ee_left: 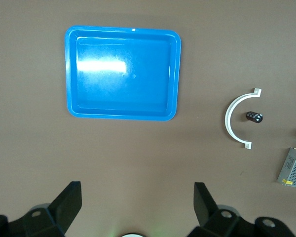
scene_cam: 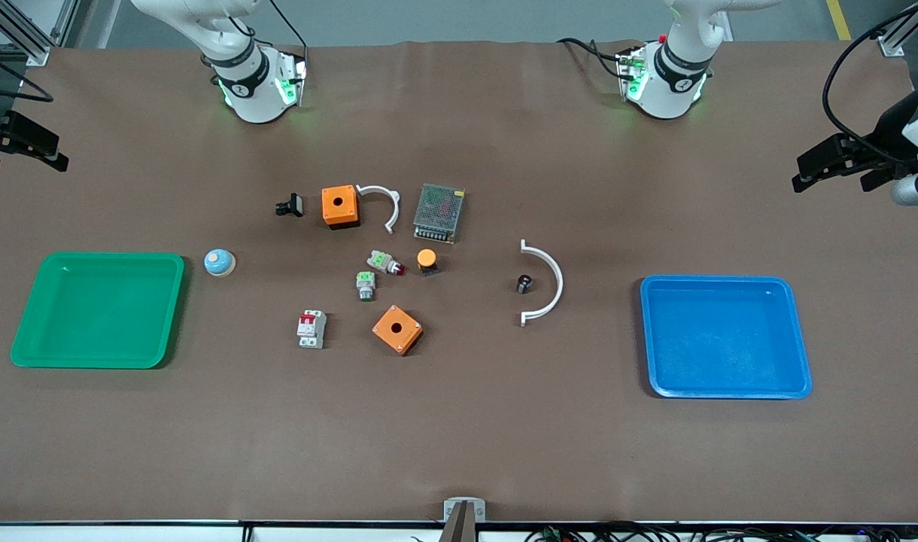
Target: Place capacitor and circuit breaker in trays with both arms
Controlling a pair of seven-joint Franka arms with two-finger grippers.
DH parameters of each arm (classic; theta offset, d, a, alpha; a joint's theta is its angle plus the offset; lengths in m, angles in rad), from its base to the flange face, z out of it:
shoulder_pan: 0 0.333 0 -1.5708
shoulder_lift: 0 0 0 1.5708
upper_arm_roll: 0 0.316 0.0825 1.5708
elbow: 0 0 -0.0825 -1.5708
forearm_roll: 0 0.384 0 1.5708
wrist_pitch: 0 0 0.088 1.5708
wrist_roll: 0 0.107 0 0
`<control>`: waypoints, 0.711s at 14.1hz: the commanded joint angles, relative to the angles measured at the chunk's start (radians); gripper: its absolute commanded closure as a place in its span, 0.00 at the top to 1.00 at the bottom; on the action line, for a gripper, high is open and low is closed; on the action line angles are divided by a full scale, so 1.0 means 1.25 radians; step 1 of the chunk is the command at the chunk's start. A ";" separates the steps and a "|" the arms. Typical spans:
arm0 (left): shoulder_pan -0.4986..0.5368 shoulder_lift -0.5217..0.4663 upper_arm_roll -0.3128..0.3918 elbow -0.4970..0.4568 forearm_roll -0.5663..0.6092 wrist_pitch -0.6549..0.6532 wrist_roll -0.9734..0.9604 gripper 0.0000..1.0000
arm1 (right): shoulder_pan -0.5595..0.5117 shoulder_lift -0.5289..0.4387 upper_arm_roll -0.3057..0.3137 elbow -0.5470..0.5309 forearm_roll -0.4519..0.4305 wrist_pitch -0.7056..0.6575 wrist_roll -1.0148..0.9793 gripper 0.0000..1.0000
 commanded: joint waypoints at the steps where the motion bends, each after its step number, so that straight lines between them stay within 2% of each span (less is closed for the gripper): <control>1: 0.003 0.002 -0.003 0.014 -0.003 -0.012 0.002 1.00 | -0.004 -0.005 0.002 -0.004 -0.007 -0.002 -0.005 1.00; 7: 0.020 0.009 0.000 0.009 -0.039 -0.013 -0.005 1.00 | -0.004 -0.005 0.002 -0.004 -0.007 -0.002 -0.005 1.00; 10: 0.011 0.051 -0.011 0.012 -0.056 -0.012 -0.006 1.00 | -0.004 -0.005 0.002 -0.004 -0.007 -0.002 -0.005 1.00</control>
